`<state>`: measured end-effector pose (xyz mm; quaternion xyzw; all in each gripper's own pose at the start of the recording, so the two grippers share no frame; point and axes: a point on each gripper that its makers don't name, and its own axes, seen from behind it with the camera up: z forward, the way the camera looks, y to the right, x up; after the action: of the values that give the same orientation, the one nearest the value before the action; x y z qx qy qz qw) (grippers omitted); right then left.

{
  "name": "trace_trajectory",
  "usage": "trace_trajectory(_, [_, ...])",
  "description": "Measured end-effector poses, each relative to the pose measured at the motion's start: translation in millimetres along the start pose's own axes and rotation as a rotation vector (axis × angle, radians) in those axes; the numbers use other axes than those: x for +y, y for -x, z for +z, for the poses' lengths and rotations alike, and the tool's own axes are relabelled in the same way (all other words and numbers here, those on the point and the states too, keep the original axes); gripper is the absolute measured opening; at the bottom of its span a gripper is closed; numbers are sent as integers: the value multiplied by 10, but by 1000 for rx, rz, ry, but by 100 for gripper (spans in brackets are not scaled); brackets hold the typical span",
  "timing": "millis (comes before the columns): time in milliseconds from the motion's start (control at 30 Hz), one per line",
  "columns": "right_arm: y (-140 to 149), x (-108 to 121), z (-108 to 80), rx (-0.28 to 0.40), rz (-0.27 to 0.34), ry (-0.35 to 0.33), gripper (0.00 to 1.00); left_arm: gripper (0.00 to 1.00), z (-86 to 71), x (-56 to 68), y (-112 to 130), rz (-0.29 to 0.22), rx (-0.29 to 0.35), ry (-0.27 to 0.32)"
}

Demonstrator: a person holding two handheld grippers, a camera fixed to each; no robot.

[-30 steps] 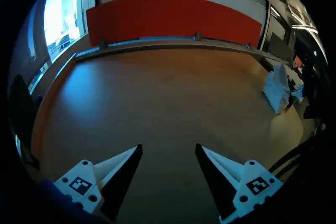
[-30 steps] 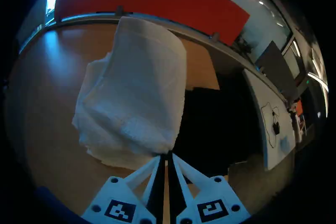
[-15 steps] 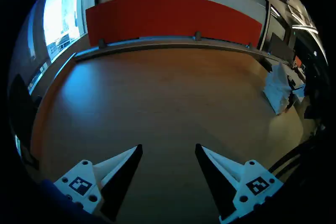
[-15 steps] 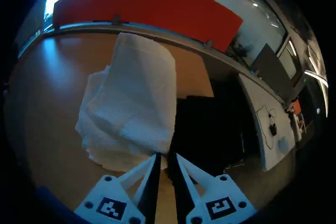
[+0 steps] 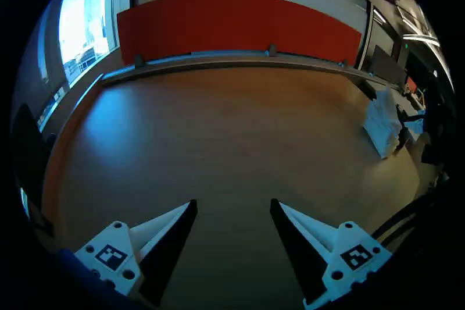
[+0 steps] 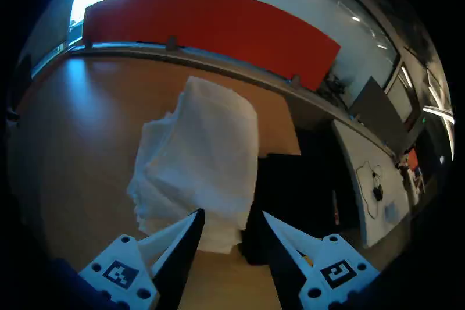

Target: Fold towel

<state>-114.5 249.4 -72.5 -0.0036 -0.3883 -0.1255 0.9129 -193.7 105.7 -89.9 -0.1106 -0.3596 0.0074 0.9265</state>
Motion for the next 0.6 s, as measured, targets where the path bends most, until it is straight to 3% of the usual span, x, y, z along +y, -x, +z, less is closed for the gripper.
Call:
trace_trajectory(300, [-235, -471, 132, 30, -29, -83, 66, 93, -57, -83, 32, -18, 4, -14])
trace_trajectory(600, [-368, -770, 289, 32, -45, -133, 66, 93, -131, -192, 105, -39, 3, -36])
